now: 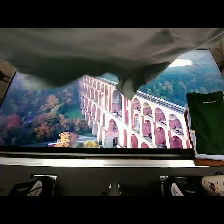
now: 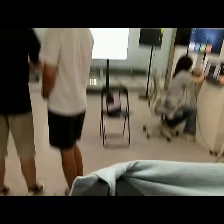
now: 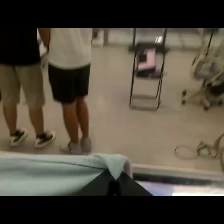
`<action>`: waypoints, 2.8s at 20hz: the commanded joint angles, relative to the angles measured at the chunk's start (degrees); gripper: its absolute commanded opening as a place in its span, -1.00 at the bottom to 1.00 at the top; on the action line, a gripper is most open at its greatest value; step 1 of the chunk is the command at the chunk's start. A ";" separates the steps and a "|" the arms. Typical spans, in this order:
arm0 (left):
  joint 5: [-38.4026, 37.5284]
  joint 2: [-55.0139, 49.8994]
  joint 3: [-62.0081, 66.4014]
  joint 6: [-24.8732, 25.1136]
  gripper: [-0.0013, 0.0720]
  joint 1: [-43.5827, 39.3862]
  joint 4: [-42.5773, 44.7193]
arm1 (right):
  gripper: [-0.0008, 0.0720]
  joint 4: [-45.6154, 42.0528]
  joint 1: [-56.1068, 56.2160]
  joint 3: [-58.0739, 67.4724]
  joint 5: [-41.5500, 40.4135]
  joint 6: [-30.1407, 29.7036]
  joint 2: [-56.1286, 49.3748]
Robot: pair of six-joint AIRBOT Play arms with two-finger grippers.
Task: Fold the shirts.
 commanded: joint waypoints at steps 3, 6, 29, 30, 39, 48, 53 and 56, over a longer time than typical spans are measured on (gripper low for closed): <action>-6.73 3.76 8.13 -3.13 -0.90 0.42 5.16 | -0.90 -4.55 -0.02 2.99 -0.46 1.73 9.75; -7.78 2.62 5.40 -2.89 -0.90 0.42 7.89 | -0.90 -6.51 -0.02 2.99 3.41 1.77 7.76; -2.54 -57.55 -16.41 1.11 -0.89 -4.00 7.67 | -0.90 -6.05 9.27 -4.02 4.76 15.56 -58.14; -7.08 -56.98 -15.50 3.17 -0.89 -3.45 7.89 | -0.90 -6.67 9.27 -3.80 11.13 14.21 -57.00; -27.21 -55.82 -28.28 -0.37 0.18 -2.14 11.52 | -0.28 -8.28 9.27 -15.30 24.22 19.58 -55.98; -24.70 -30.88 -58.14 -0.61 0.50 4.57 12.15 | 0.37 -8.85 3.15 -32.30 30.88 11.32 -37.48; -13.46 -24.46 -74.93 0.11 0.49 4.55 9.05 | 0.37 -5.90 3.15 -39.04 27.21 10.69 -33.48; -11.37 -25.88 -76.00 0.09 0.48 4.35 8.50 | 0.37 -5.97 3.15 -39.04 27.30 10.67 -33.48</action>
